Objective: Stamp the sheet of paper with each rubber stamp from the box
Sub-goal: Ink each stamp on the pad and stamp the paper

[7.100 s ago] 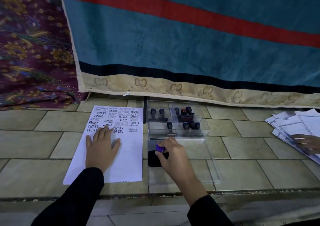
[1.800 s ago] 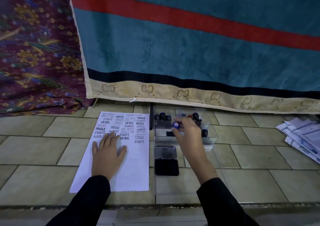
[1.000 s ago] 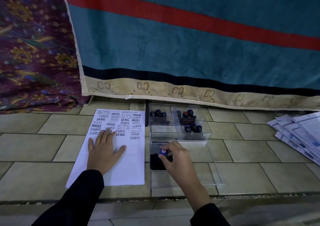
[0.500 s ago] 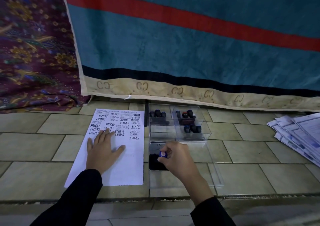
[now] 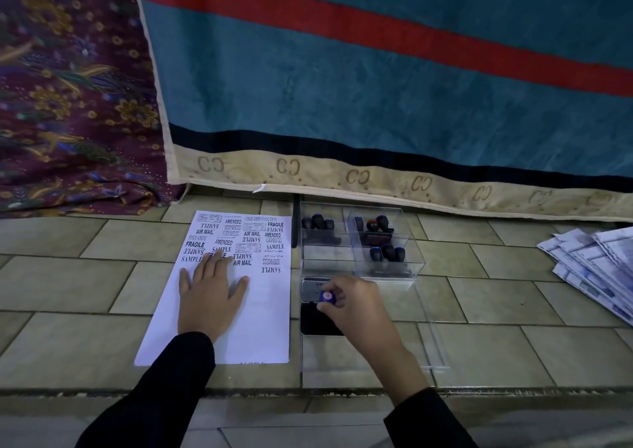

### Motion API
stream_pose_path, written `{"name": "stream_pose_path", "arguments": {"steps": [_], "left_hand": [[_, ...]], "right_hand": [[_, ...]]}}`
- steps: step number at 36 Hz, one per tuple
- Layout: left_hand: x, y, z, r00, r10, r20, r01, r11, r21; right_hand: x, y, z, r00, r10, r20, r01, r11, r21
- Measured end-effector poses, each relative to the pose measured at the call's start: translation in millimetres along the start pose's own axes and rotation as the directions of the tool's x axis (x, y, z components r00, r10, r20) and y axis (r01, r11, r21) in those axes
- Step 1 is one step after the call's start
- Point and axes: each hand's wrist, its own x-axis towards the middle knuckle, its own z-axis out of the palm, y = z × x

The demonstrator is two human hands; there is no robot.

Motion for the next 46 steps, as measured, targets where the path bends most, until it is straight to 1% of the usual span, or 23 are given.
{"name": "stream_pose_path", "arguments": {"steps": [6,11,16,23,31,42,46], "left_hand": [[0,1,0,1.000,-0.005,-0.002,0.005,1.000,-0.001],[-1,2,-1,1.000,-0.007,-0.011,0.007,1.000,-0.011],[-1,1,-1,1.000,-0.018,-0.005,0.018,1.000,-0.006],[-1,3,-1,1.000,-0.022,-0.013,0.022,1.000,-0.016],[-1,3,-2,1.000,-0.019,-0.022,0.019,1.000,-0.014],[-2,5,-2,1.000,-0.019,-0.010,0.019,1.000,-0.006],[-2,5,-2,1.000,-0.021,-0.007,0.021,1.000,-0.005]], "right_hand": [[32,-24,8,0.993,-0.086,-0.086,0.090,0.995,0.047],[61,-42,33,0.985,-0.165,-0.043,0.166,0.986,0.009],[72,-48,51,0.979,-0.201,0.011,0.201,0.977,-0.068],[75,-46,61,0.976,-0.211,0.053,0.216,0.970,-0.113],[75,-45,64,0.979,-0.189,0.078,0.198,0.973,-0.117],[67,-44,68,0.981,-0.185,0.053,0.190,0.976,-0.107],[75,-50,66,0.988,-0.139,0.064,0.144,0.986,-0.088]]}}
